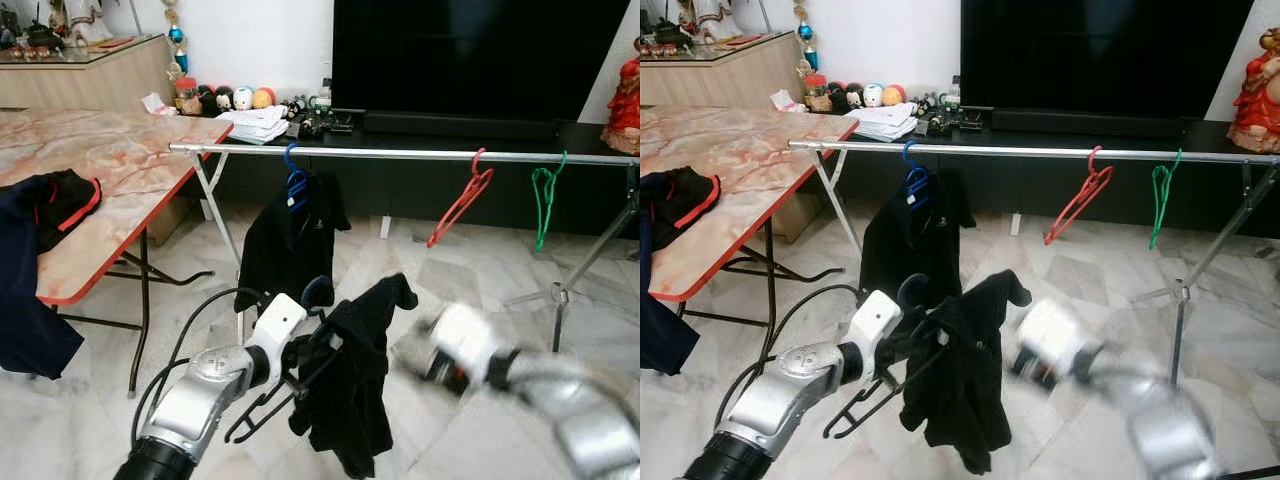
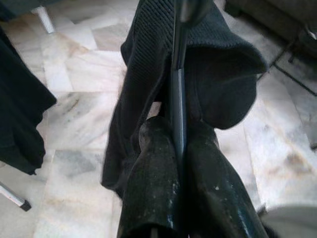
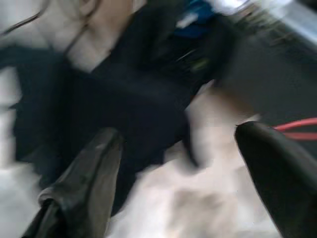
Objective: Hang hanger
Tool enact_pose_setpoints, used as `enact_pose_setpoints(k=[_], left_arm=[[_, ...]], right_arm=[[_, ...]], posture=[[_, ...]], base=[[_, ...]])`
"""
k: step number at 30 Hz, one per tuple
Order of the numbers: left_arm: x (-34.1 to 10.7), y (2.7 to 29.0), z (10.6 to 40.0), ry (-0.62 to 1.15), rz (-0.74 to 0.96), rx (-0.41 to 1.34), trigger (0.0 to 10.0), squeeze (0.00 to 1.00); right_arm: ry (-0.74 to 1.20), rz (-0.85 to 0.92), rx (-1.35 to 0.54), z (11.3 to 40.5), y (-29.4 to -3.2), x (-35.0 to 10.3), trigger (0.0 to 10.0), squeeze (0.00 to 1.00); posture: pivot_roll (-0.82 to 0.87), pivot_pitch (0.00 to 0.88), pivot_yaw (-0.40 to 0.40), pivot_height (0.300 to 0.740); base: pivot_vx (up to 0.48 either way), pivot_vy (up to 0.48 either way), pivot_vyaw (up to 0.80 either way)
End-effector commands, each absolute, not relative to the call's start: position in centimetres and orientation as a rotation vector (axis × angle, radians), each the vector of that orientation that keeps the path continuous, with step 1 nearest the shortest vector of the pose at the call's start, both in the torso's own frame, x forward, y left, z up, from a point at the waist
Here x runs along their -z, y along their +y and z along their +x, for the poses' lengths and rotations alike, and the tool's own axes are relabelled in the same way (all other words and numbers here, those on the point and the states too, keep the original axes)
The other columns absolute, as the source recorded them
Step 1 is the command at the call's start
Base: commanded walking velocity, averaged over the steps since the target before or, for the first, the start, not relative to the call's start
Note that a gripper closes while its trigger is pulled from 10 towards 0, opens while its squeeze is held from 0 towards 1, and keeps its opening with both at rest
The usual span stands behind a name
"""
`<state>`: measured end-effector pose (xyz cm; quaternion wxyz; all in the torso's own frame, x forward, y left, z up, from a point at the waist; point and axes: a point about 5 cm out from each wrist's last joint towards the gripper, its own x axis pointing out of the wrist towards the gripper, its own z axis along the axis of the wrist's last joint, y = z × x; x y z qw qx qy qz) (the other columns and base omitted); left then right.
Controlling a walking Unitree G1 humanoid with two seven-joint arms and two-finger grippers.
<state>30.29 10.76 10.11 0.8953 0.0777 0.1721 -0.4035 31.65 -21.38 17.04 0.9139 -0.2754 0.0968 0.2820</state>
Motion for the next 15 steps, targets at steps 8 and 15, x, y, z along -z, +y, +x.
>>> enact_pose_setpoints(k=[8, 15], left_arm=[[-11.4, 10.6, 28.5, 0.31, 0.224, 1.092, 10.0, 0.0], [-12.1, 10.1, 27.9, 0.306, 0.241, 1.203, 10.0, 0.0]], right_arm=[[0.174, -0.43, -1.125, 29.5, -19.5, -16.7, 10.0, 0.0], [0.292, -0.439, -1.326, 29.1, -20.0, -15.3, 10.0, 0.0]], posture=[[0.02, 0.0, 0.012, 0.74], [0.04, 0.0, 0.01, 0.74]], base=[[0.0, 0.0, 0.0], [0.0, 0.0, 0.0]])
